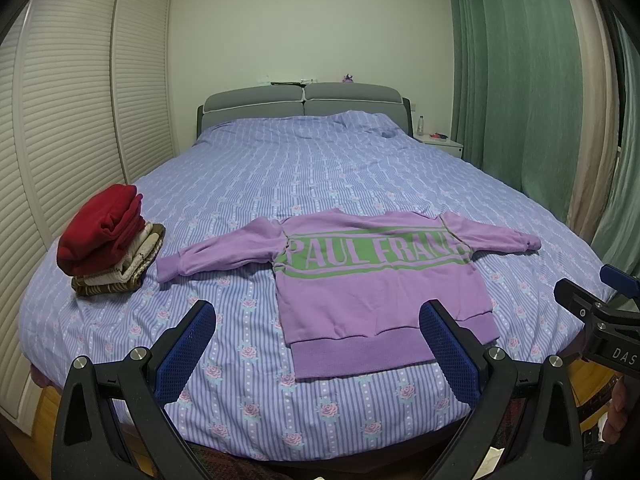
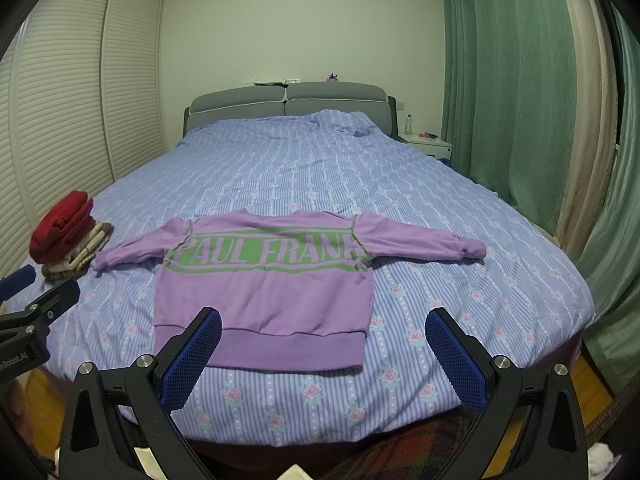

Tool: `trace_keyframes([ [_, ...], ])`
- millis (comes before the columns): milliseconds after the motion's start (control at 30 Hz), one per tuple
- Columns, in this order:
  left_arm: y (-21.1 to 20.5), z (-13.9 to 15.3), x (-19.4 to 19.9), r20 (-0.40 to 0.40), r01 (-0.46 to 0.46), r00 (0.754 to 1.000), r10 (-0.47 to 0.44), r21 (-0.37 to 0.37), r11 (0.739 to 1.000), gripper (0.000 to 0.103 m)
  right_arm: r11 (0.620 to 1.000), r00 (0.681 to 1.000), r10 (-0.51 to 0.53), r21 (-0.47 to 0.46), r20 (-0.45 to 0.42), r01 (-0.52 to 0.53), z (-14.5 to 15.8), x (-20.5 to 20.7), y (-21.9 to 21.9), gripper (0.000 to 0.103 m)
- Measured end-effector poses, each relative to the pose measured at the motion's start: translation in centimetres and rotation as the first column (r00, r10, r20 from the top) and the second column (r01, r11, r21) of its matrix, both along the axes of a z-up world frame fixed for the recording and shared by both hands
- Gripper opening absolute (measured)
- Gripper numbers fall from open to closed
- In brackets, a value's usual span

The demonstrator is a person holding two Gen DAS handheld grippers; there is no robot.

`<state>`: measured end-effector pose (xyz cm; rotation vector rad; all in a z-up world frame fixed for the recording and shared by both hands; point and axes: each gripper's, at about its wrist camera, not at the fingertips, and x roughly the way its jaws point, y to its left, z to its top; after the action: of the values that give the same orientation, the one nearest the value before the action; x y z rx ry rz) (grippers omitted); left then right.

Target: Fold small clothes

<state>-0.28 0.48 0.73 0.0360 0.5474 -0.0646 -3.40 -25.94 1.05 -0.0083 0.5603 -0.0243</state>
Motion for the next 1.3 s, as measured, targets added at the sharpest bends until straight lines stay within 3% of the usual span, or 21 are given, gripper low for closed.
trace_keyframes([
  [967, 0.2, 0.3, -0.2, 0.01, 0.003, 1.0, -0.003, -0.008, 1.0, 0.103, 1.0, 1.0, -0.005, 0.001, 0.006, 0.005, 0.2, -0.4, -0.2, 0.103],
  [1300, 0.8, -0.7, 1.0, -0.025, -0.026, 0.999, 0.025, -0.012, 1.0, 0.103, 1.0, 1.0, 0.004, -0.009, -0.026, -0.005, -0.4, 0.4, 0.2, 0.103],
])
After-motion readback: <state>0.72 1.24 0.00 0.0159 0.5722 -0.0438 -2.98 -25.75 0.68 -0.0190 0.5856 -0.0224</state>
